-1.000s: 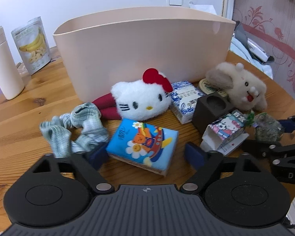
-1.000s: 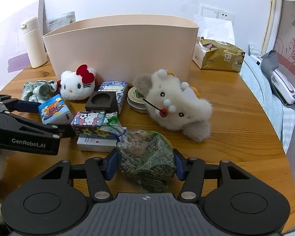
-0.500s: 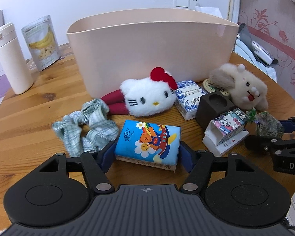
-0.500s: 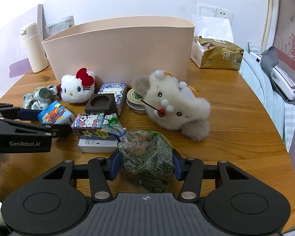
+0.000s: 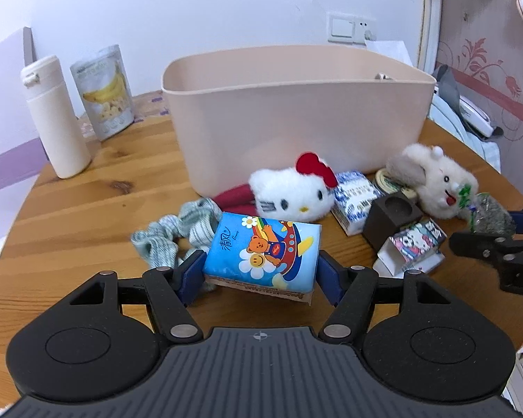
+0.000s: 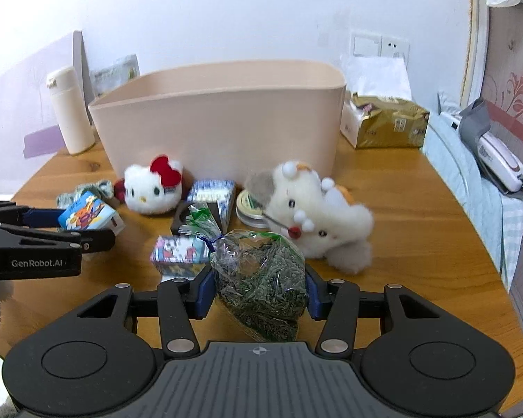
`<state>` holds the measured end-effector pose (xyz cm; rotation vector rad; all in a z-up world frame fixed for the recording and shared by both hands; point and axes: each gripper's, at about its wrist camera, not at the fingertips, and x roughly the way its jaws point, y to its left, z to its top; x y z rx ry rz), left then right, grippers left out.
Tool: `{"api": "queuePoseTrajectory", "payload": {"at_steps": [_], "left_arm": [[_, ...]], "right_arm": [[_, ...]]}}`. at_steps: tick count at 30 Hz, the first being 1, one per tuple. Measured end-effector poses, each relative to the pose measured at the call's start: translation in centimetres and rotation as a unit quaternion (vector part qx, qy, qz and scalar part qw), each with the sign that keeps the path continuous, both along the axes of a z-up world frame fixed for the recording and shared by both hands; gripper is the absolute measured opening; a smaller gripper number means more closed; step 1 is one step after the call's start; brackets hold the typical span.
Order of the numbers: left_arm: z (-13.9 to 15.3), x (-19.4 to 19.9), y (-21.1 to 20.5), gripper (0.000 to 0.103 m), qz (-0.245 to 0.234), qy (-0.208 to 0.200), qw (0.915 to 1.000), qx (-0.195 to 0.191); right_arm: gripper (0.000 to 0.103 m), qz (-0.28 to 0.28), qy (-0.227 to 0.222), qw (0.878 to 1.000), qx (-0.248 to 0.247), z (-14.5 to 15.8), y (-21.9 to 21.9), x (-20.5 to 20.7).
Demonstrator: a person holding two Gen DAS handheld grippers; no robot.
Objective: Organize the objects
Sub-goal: 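Lift both held items over the bin and open both tools to drop them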
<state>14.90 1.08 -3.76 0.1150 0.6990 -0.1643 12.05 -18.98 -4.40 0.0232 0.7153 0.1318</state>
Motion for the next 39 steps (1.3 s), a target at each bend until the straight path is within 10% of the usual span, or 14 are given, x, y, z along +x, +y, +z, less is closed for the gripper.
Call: {"api": "queuePoseTrajectory", "payload": {"at_steps": [39], "left_arm": [[9.6,9.0,-2.6,0.069,0.021,-0.13,0.9906,0.036]], "right_arm": [[0.048,-0.026,-0.128,0.991,-0.009,8.9,-2.9,9.0]]}}
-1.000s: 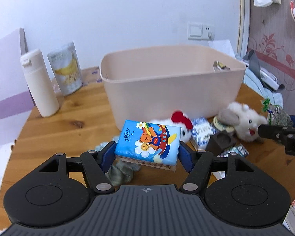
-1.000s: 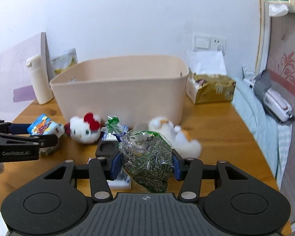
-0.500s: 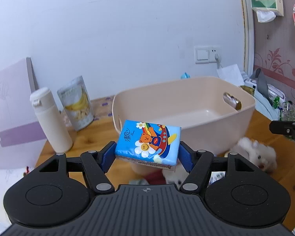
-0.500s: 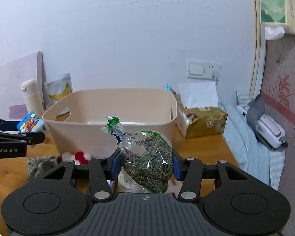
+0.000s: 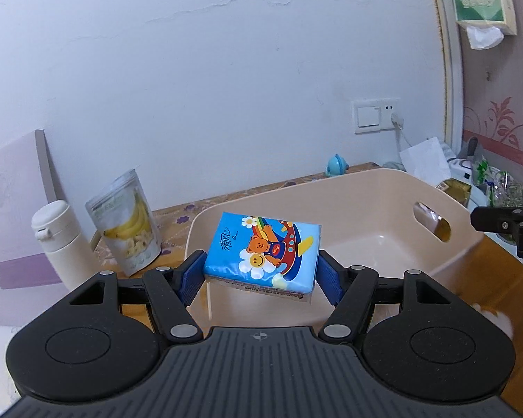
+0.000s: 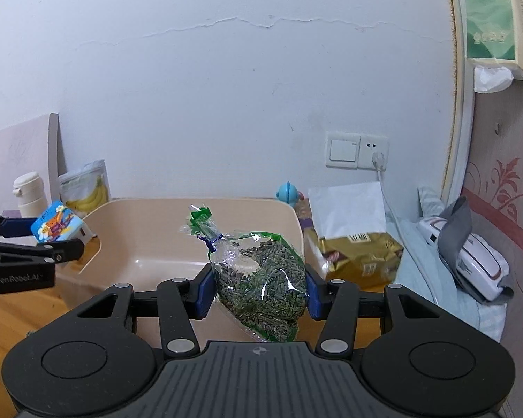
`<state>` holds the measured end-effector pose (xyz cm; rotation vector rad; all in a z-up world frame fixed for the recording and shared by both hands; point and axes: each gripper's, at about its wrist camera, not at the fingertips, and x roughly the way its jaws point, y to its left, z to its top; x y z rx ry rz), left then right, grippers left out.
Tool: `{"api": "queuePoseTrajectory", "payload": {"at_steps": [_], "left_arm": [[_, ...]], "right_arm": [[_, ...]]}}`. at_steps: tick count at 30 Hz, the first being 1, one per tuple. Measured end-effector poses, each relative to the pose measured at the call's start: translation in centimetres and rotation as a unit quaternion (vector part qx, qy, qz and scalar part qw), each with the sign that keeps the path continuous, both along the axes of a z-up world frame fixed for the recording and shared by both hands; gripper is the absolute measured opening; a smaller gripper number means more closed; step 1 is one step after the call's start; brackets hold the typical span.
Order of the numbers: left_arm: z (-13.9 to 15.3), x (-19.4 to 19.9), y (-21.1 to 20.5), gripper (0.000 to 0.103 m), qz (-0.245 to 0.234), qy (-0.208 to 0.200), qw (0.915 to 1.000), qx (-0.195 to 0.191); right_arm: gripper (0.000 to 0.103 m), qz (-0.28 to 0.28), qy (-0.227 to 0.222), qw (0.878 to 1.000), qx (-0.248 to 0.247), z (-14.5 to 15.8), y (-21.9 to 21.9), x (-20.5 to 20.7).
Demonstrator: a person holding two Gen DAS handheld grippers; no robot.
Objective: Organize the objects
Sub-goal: 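Lift both held items over the bin and open both tools to drop them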
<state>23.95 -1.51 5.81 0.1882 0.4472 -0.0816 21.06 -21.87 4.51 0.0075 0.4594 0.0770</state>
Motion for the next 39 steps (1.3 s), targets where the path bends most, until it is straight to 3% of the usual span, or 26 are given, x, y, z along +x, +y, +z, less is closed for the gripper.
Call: {"api": "queuePoseTrajectory", "payload": {"at_steps": [7,13,18,23,28,35,39], "left_arm": [[-0.4,4.4,-1.5,0.069,0.015,0.024,0.9995,0.015],[-1.4,8.4,-2.2,0.069,0.025,0.09,0.9956,0.001],[-3.0,10.0,-2.9,0.069,0.034,0.122,0.9916,0.026],[-4.5,11.6,-3.2,0.069,0.036,0.186,0.9814,0.035],[-4.7,12.2,-3.5,0.069,0.034,0.219,0.9735,0.055],[-4.9,13.8,-2.7,0.069,0.032,0.287,0.9572,0.015],[-5.0,14.1,-2.4,0.07,0.039,0.298,0.9537,0.011]], "right_arm": [[0.048,0.012,0.002,1.0,0.005,0.5,0.4,3.9],[0.048,0.024,0.025,0.999,-0.008,-0.2,1.6,7.1],[0.048,0.03,0.059,0.998,-0.011,-1.3,2.2,9.1],[0.048,0.039,0.088,0.995,-0.03,-2.1,3.2,10.7],[0.049,0.055,0.128,0.989,-0.051,-3.2,4.3,12.1],[0.051,0.064,0.178,0.978,-0.085,-4.4,5.2,13.7],[0.06,0.058,0.194,0.975,-0.096,-5.1,5.2,14.1]]}}
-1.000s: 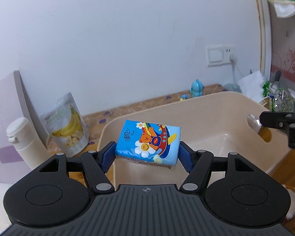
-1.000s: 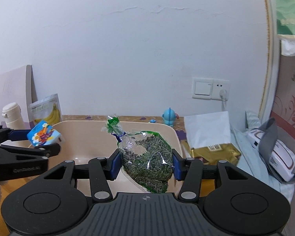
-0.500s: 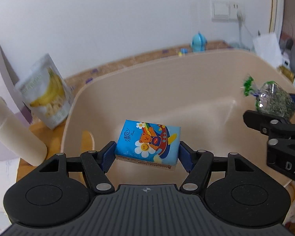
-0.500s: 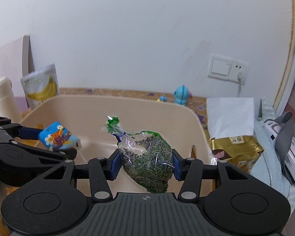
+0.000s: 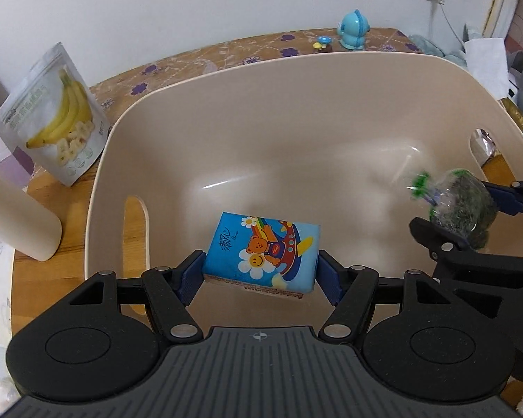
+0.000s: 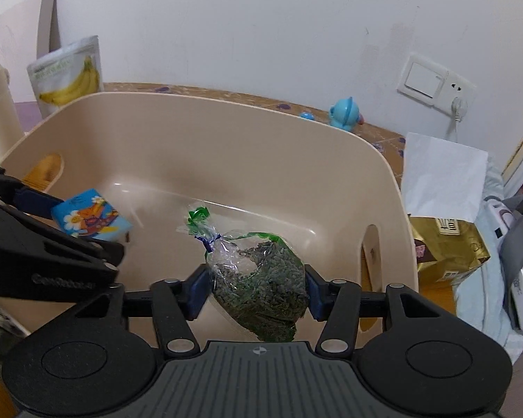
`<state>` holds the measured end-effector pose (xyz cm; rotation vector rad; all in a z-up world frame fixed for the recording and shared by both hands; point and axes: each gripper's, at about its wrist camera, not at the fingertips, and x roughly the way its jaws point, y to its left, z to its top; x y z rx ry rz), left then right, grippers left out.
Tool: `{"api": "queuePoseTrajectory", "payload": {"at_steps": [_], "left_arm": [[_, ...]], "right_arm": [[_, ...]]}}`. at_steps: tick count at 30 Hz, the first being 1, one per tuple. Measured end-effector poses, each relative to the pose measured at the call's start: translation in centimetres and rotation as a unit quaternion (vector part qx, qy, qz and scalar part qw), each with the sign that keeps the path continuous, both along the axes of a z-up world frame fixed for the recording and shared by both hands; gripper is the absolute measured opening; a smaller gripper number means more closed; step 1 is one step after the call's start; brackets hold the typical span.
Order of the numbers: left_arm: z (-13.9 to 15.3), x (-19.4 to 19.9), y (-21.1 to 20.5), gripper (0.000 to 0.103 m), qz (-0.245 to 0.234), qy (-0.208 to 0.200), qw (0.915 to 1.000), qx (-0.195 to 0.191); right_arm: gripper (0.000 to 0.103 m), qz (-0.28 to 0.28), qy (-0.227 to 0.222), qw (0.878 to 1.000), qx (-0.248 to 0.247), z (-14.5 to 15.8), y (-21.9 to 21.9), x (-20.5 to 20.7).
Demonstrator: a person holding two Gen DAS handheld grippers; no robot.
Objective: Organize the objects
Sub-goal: 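Lift both held items over the bin and open both tools to drop them, then withdraw both tools from the bin back toward the table items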
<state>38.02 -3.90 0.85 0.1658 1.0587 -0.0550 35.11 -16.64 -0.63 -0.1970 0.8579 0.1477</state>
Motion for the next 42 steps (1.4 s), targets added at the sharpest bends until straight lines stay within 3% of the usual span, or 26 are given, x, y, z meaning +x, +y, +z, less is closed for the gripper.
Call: {"api": "queuePoseTrajectory", "payload": {"at_steps": [7,9,11,18,29,42], "left_arm": [[0.2,-0.4,-0.7,0.083,-0.001,-0.024,0.9982,0.055],[0.3,-0.5,-0.6,0.084,0.002,-0.027,0.9975,0.064],[0.7,-0.7,-0.3,0.084,0.002,-0.036,0.9976,0.058],[3.5,-2.7,0.1,0.086,-0.002,-0.095,0.9952,0.023],[7.2,-7.3,1.6,0.088,0.006,-0.154,0.9881,0.002],[7.5,-14.1,4.2,0.089,0.007,-0.191,0.9816,0.003]], "right_arm": [[0.063,-0.009,-0.021,1.0,0.007,0.6,-0.1,-1.1],[0.076,-0.016,-0.036,0.999,0.008,1.0,-0.2,-1.4],[0.086,-0.023,-0.054,0.998,0.012,1.6,-0.6,-1.8],[0.098,-0.039,-0.088,0.995,0.032,3.7,-2.0,-3.5],[0.103,-0.052,-0.117,0.99,0.055,5.6,-3.4,-7.0],[0.103,-0.058,-0.12,0.989,0.058,4.6,-3.8,-12.6]]}}
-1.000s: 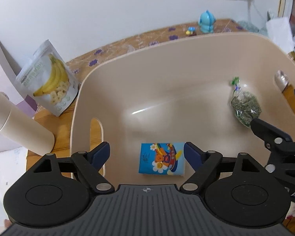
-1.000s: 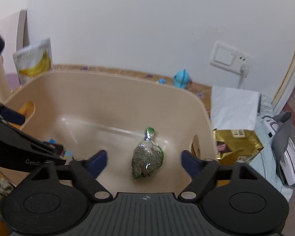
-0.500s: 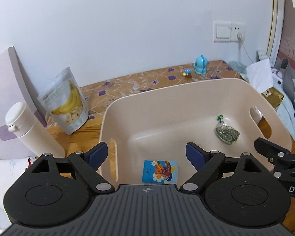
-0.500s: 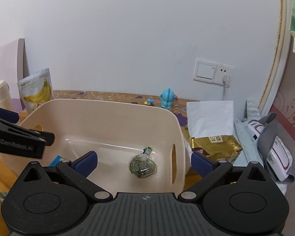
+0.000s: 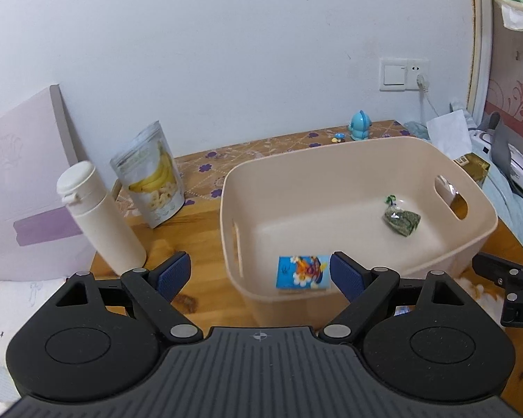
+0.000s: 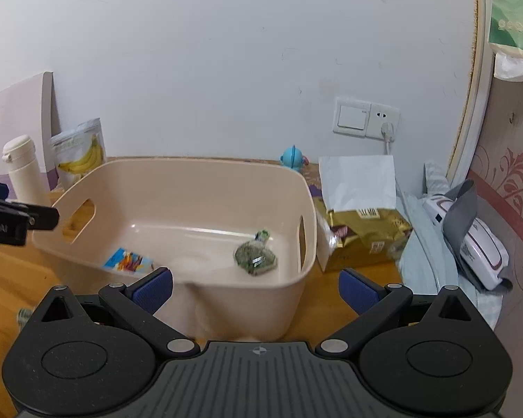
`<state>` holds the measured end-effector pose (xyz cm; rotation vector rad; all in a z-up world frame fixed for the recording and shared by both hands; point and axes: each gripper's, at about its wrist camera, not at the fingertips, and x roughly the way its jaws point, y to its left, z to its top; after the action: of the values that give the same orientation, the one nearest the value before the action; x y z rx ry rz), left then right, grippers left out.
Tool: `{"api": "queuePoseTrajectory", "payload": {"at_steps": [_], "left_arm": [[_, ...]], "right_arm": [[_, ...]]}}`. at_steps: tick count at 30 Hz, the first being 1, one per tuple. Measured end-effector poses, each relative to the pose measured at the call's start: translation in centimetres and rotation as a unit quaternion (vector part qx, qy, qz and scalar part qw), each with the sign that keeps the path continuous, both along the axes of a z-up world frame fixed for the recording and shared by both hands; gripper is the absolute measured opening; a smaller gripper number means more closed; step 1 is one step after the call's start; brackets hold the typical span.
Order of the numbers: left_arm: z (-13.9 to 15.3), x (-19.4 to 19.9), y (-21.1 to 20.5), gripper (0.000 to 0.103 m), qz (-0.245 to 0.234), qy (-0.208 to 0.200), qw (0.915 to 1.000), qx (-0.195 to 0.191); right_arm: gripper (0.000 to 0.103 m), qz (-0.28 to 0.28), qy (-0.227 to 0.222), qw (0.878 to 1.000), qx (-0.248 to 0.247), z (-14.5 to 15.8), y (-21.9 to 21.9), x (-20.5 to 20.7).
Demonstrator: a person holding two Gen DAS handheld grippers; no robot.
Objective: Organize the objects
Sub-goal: 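Withdraw both tools from the bin back toward the table items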
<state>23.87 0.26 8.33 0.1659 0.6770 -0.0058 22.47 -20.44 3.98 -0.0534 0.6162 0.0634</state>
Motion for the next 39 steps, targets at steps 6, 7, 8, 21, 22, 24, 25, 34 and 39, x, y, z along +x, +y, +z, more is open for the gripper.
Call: {"api": "queuePoseTrajectory", "payload": {"at_steps": [6,7,8,21,22,24,25,34,39], "left_arm": [[-1.1,-2.6,0.9,0.089,0.0,0.0,1.0,-0.003],[-1.4,-3.0,1.0,0.089,-0.001,0.001,1.0,-0.003],[-1.6,-3.3,1.1,0.089,-0.001,0.002,1.0,-0.003],[-6.5,-6.3,3.4,0.089,-0.024,0.022,0.9995,0.001],[-7.0,-6.4,3.5,0.089,-0.027,0.024,0.9994,0.003],[-7.8,-6.6,3.7,0.089,-0.027,0.029,0.9992,0.007],[-8.2,-6.6,3.9,0.089,-0.027,0.032,0.9991,0.009],[-12.1,-6.0,5.5,0.089,-0.019,0.067,0.9976,-0.005],[-13.1,-5.5,5.9,0.089,-0.01,0.078,0.9967,-0.02]], "right_arm": [[0.103,0.01,0.012,1.0,-0.017,-1.5,0.6,-2.4],[0.103,0.012,0.016,1.0,-0.02,-1.8,0.7,-2.7],[0.103,0.014,0.019,0.999,-0.022,-2.1,0.9,-3.1],[0.103,0.032,0.054,0.998,0.004,-5.9,3.1,-6.7],[0.103,0.032,0.056,0.998,0.004,-6.1,3.2,-6.8],[0.103,0.032,0.062,0.998,0.009,-6.6,3.4,-7.1],[0.103,0.032,0.065,0.997,0.013,-6.8,3.4,-7.1],[0.103,0.032,0.079,0.996,0.038,-8.7,3.9,-7.5],[0.103,0.034,0.085,0.995,0.037,-9.3,4.6,-7.4]]}}
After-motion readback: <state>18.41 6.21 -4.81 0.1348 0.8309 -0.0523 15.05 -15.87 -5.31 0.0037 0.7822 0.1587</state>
